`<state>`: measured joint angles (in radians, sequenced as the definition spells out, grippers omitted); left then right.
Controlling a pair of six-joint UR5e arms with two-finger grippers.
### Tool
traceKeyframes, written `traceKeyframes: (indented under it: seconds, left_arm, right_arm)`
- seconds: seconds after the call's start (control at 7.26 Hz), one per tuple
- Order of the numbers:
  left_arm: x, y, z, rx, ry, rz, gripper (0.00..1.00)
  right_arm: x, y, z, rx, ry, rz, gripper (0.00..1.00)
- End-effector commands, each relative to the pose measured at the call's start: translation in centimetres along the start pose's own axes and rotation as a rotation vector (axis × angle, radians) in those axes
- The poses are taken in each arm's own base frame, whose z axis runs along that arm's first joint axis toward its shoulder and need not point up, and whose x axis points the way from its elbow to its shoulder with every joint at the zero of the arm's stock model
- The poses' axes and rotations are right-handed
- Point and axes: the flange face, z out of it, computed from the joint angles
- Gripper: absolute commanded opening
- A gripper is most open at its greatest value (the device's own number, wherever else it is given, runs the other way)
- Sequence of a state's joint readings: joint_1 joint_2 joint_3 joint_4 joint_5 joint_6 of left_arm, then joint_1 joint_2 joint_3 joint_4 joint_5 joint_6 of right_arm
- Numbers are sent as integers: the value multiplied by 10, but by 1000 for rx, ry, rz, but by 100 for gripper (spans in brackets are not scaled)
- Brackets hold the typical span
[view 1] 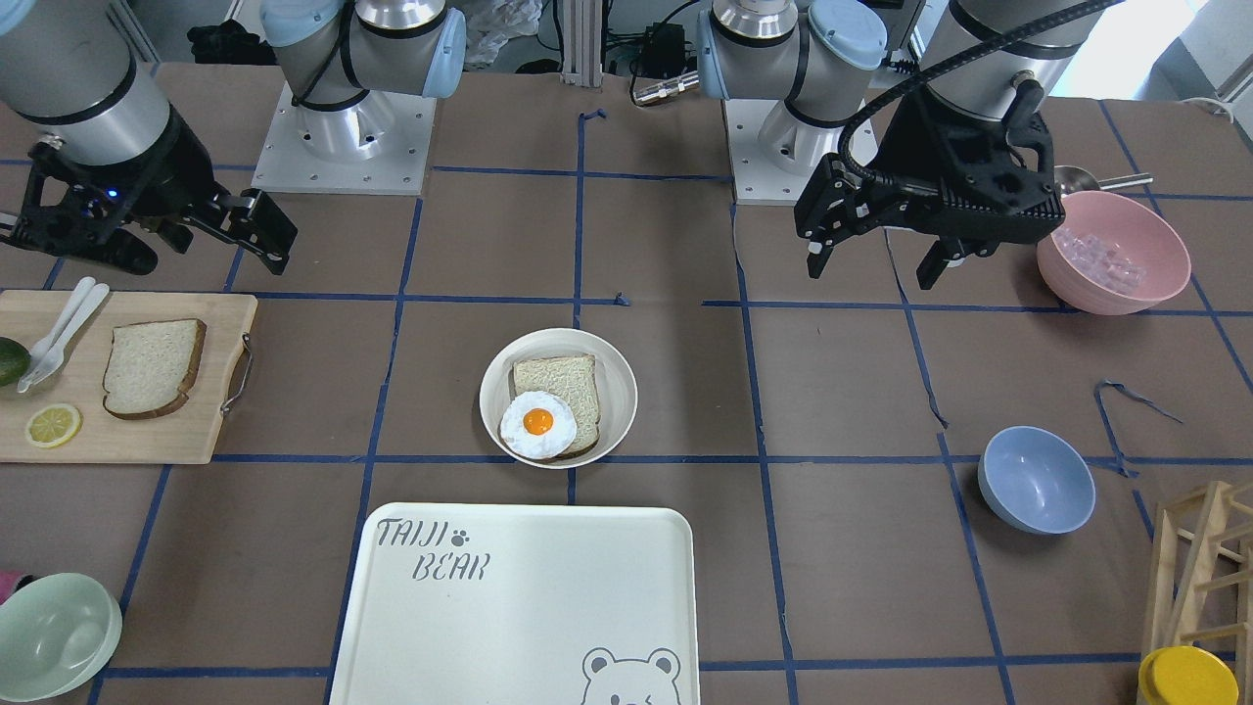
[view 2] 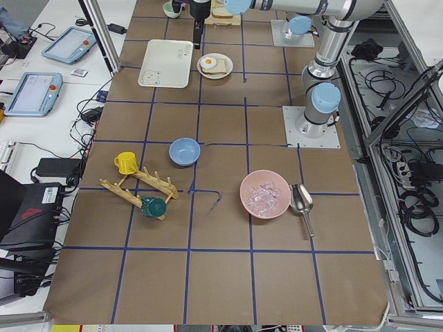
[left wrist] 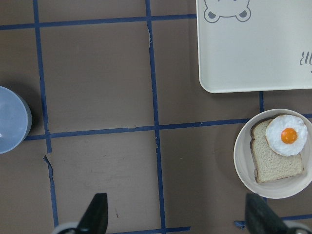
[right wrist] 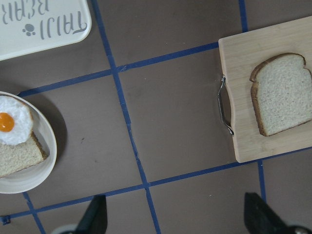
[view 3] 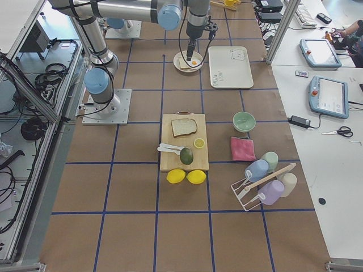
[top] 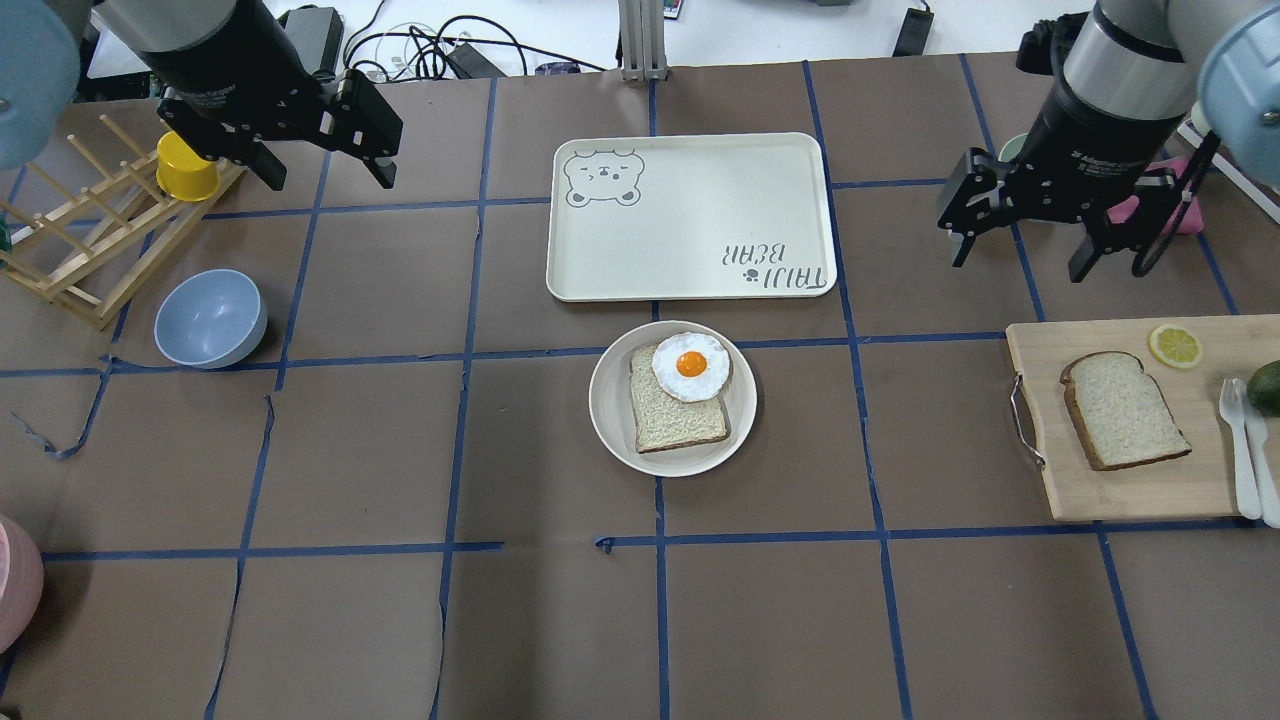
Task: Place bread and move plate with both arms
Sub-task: 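Move the right gripper over the bread slice on the cutting board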
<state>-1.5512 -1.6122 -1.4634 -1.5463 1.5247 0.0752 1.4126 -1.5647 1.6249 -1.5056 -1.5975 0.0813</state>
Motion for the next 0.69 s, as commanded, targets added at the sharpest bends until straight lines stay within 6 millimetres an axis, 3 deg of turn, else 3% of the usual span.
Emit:
traceKeyframes:
  seconds: [0.0, 0.14, 0.28, 0.55]
  left_arm:
    - [1, 0, 0, 0, 2, 1, 100]
    - [0, 0, 0, 0, 0, 0, 100]
    - [1, 0, 0, 0, 0, 1, 100]
    - [1, 0, 0, 0, 2, 1, 100]
  right_arm:
    - [46, -19, 23, -44, 27, 44, 100]
    - [69, -34, 48, -76, 18, 88, 96]
    - [86, -48, 80, -114, 10, 121, 84]
    - [110, -75, 136, -111, 100, 154, 82]
